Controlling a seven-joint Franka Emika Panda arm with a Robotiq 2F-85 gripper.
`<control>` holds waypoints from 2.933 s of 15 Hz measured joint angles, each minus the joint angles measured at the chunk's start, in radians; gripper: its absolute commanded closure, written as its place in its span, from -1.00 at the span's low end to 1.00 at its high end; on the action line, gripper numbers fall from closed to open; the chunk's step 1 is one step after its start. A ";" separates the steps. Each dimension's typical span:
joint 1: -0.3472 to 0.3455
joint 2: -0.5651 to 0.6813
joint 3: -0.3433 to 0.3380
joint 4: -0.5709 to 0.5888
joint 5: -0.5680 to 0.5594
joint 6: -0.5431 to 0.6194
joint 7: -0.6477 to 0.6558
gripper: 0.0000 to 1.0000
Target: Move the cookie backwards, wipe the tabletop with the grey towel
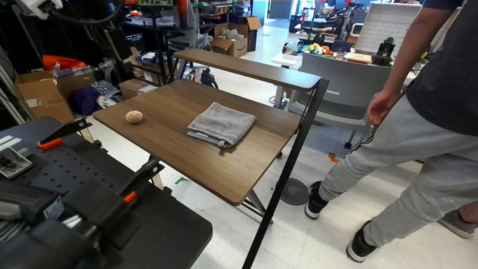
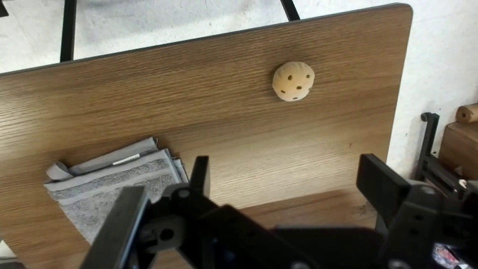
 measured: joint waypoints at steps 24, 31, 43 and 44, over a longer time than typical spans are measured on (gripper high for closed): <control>0.131 0.548 -0.078 0.293 -0.065 0.170 0.144 -1.00; 0.095 0.549 -0.033 0.287 -0.012 0.211 0.140 -1.00; 0.182 0.611 -0.079 0.291 -0.010 0.213 0.142 -0.50; 0.201 0.621 -0.087 0.296 -0.010 0.218 0.143 -0.47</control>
